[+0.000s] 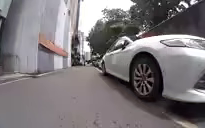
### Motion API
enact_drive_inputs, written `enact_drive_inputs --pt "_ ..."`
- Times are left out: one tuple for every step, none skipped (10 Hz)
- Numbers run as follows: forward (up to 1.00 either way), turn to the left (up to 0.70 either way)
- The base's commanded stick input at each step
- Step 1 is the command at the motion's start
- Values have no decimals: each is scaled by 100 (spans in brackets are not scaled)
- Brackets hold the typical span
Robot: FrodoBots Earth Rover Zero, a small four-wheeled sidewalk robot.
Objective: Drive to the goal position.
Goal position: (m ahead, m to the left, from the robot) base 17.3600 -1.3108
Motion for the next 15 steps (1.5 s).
enact_drive_inputs --pt "70 14" --pt "70 14" --pt "70 14" --pt "70 14" --pt "70 14" --pt "70 0" --pt "70 0" --pt "70 0" --pt "70 0" --pt "70 0" --pt "70 0" --pt "70 -1" --pt "70 -6" --pt "70 -12" --pt "70 -14"
